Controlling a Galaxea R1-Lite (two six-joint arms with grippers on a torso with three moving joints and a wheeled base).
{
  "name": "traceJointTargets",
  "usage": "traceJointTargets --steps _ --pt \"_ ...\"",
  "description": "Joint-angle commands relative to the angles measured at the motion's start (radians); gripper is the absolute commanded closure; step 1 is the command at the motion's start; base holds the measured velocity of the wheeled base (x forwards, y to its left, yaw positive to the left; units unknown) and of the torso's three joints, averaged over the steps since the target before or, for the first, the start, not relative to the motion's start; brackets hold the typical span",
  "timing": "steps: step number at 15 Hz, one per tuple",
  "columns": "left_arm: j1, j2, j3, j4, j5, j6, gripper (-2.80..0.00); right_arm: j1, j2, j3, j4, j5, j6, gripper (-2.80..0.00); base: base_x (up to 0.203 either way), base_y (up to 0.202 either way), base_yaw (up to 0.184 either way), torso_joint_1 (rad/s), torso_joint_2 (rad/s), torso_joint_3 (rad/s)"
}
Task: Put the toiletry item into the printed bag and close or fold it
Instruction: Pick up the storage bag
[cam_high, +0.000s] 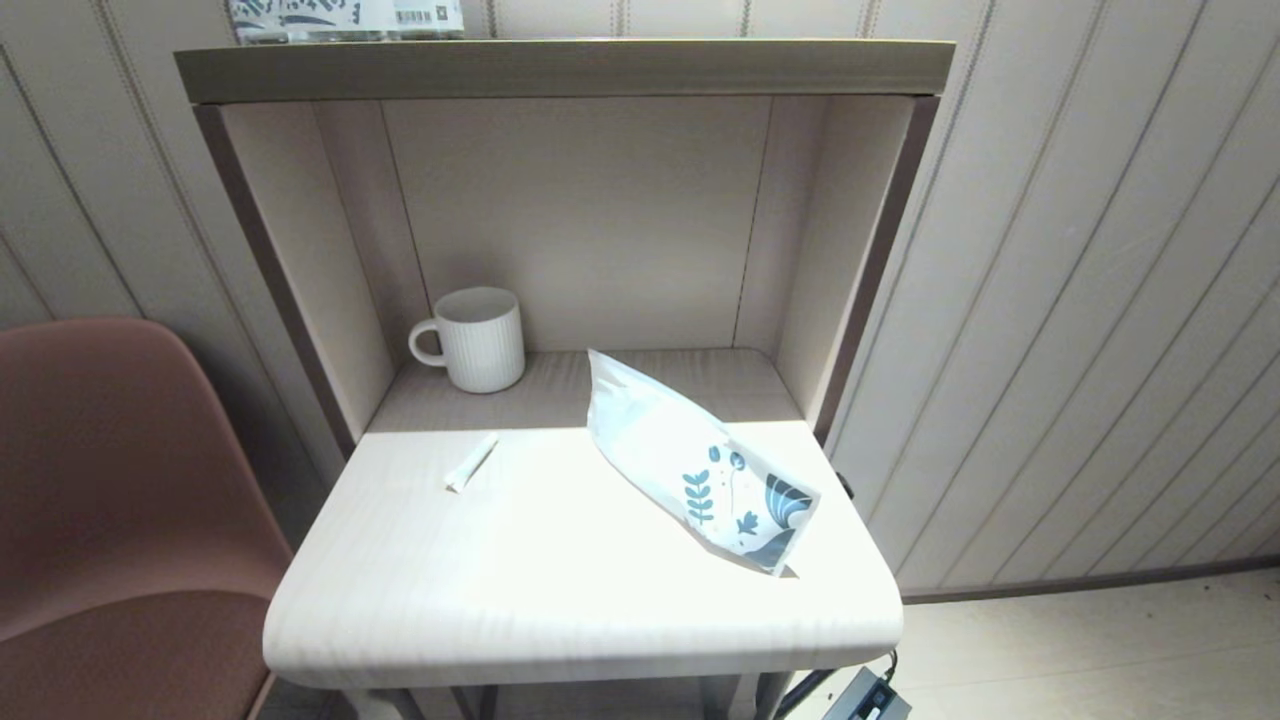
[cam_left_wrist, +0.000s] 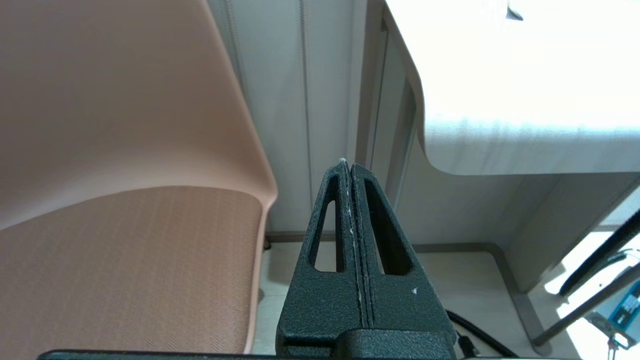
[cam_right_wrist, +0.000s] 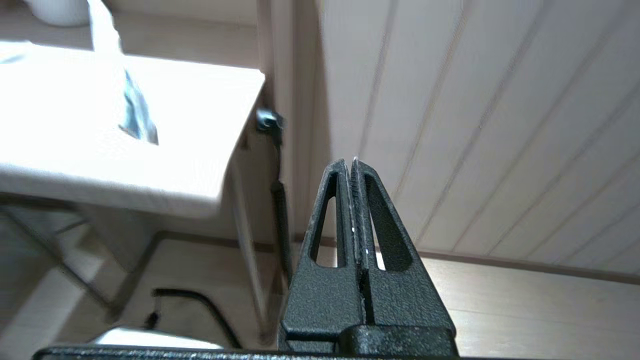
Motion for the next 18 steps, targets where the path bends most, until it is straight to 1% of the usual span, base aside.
traceJointTargets --steps 1,2,3,4,5,6,7,8,9,10,12,14,16,17,18 --pt "0.000 0.000 0.000 0.001 0.002 0.006 0.00 0.006 0.298 -0.148 0.011 0.029 0.016 0.00 0.000 0.000 0.000 0.000 0.00 0.000" --pt "0.000 0.000 0.000 0.004 0.003 0.007 0.00 0.020 0.389 -0.198 0.017 0.063 0.045 0.00 0.000 0.000 0.000 0.000 0.00 0.000" --pt "0.000 0.000 0.000 0.004 0.003 0.009 0.00 0.057 0.480 -0.225 0.021 0.095 0.081 0.00 0.000 0.000 0.000 0.000 0.00 0.000" --pt "0.000 0.000 0.000 0.004 0.002 0.014 0.00 0.121 0.561 -0.227 0.022 0.117 0.109 0.00 0.000 0.000 0.000 0.000 0.00 0.000" --pt "0.000 0.000 0.000 0.001 0.002 0.011 0.00 0.219 0.619 -0.216 0.020 0.133 0.129 0.00 0.000 0.000 0.000 0.000 0.00 0.000" --pt "-0.001 0.000 0.000 0.001 -0.002 -0.005 0.00 0.319 0.662 -0.198 0.017 0.140 0.143 0.00 0.000 0.000 0.000 0.000 0.00 0.000" --pt "0.000 0.000 0.000 0.001 -0.002 -0.010 0.00 0.405 0.695 -0.179 0.012 0.132 0.151 -2.80 0.000 0.000 0.000 0.000 0.00 0.000" --pt "0.000 0.000 0.000 0.001 -0.002 -0.010 0.00 0.491 0.715 -0.158 -0.001 0.099 0.153 -2.80 0.000 0.000 0.000 0.000 0.00 0.000" --pt "0.000 0.000 0.000 0.001 -0.002 -0.009 0.00 0.566 0.730 -0.135 -0.031 0.041 0.151 -2.80 0.000 0.000 0.000 0.000 0.00 0.000" --pt "0.000 0.000 0.000 0.001 -0.002 -0.007 0.00 0.617 0.754 -0.111 -0.098 -0.023 0.149 0.00 0.000 0.000 0.000 0.000 0.00 0.000" --pt "0.000 0.000 0.000 -0.001 -0.002 -0.009 0.00 0.647 0.816 -0.050 -0.288 -0.137 0.135 0.00 0.000 0.000 0.000 0.000 0.00 0.000" --pt "0.000 0.000 0.001 -0.001 0.000 -0.010 0.00 0.665 0.894 0.003 -0.488 -0.225 0.122 0.00 0.000 0.000 0.000 0.000 0.00 0.000" --pt "-0.001 0.000 0.000 -0.001 -0.002 -0.007 0.00 0.692 0.985 0.061 -0.682 -0.284 0.117 0.00 0.000 0.000 0.000 0.000 0.00 0.000" --pt "0.000 0.000 0.000 -0.001 -0.002 -0.007 0.00 0.730 1.022 0.094 -0.769 -0.319 0.116 0.00 0.000 0.000 0.000 0.000 0.00 0.000" --pt "0.000 0.000 0.000 -0.001 -0.002 -0.008 0.00 0.748 1.038 0.109 -0.802 -0.352 0.114 0.00 0.000 0.000 0.000 0.000 0.00 0.000"
